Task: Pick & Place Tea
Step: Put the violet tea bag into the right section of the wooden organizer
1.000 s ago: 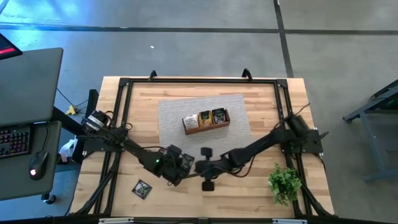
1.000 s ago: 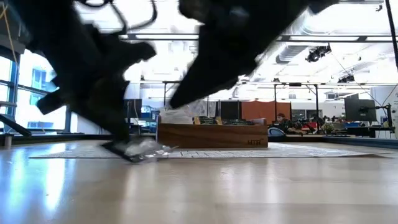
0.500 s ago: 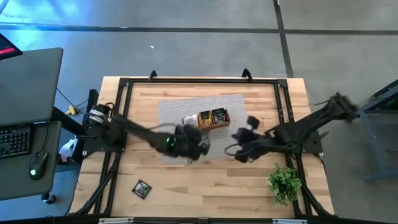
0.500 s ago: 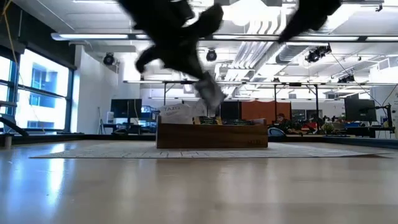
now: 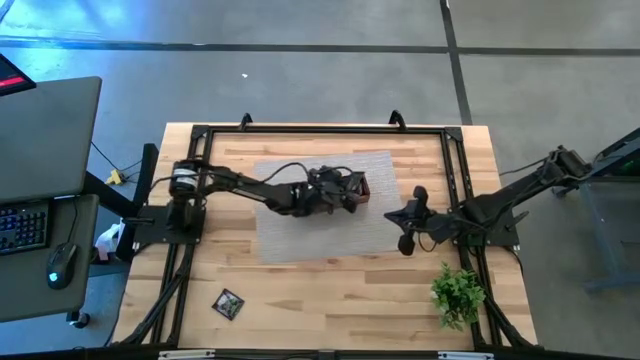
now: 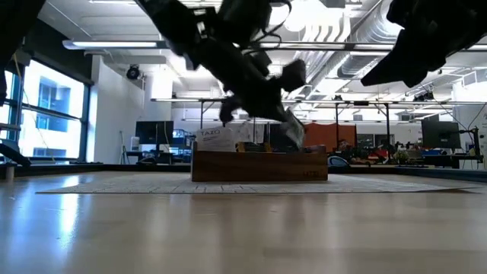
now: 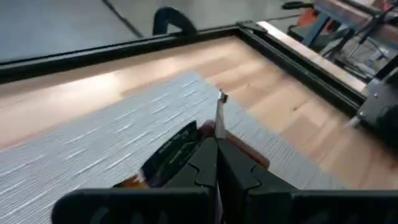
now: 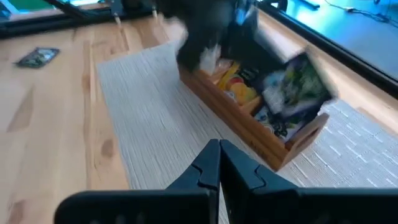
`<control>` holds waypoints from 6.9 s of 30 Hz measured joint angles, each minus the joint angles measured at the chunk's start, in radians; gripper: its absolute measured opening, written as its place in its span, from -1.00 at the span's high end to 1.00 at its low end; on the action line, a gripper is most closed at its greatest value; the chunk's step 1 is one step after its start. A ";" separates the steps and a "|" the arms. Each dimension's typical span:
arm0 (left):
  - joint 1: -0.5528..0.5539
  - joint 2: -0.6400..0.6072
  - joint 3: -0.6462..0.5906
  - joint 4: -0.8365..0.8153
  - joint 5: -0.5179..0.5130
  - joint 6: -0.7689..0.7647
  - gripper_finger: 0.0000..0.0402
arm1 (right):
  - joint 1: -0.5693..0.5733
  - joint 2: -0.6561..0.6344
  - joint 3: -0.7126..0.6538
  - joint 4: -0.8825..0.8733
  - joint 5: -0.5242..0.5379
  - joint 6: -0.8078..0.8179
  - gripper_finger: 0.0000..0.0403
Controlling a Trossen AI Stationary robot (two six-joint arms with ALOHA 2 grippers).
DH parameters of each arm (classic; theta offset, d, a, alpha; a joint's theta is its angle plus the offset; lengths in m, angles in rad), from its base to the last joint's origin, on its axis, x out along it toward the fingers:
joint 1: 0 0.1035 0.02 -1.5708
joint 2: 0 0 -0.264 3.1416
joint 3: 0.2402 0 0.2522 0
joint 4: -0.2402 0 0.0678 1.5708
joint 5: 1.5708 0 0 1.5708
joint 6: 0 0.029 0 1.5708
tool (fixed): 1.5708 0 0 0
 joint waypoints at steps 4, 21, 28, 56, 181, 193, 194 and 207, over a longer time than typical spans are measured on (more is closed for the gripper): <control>0.005 0.020 -0.006 0.049 0.010 0.045 1.00 | -0.004 -0.016 -0.004 0.005 0.001 -0.004 0.98; 0.004 0.064 0.028 0.028 -0.015 0.093 0.55 | -0.004 -0.017 -0.004 0.085 0.004 -0.057 0.99; -0.006 0.034 0.135 -0.222 -0.032 0.195 0.34 | -0.004 -0.016 -0.004 0.088 -0.011 -0.057 0.96; -0.761 -0.163 0.529 -1.794 0.302 -0.720 0.33 | -0.004 0.553 0.031 0.852 -0.372 -0.135 0.99; -0.265 -0.052 -0.070 -0.543 0.521 -0.541 0.33 | -0.108 1.031 0.394 0.473 -0.531 -0.026 0.99; -0.266 -0.063 -0.071 -0.537 0.475 -0.658 0.33 | -0.027 0.914 0.391 0.493 -0.371 -0.076 0.99; -0.266 -0.063 -0.071 -0.534 0.474 -0.671 0.33 | -0.026 0.915 0.391 0.496 -0.343 -0.076 0.99; -0.264 -0.066 -0.069 -0.491 0.463 -0.675 0.33 | -0.080 1.023 0.390 0.511 -0.443 0.001 1.00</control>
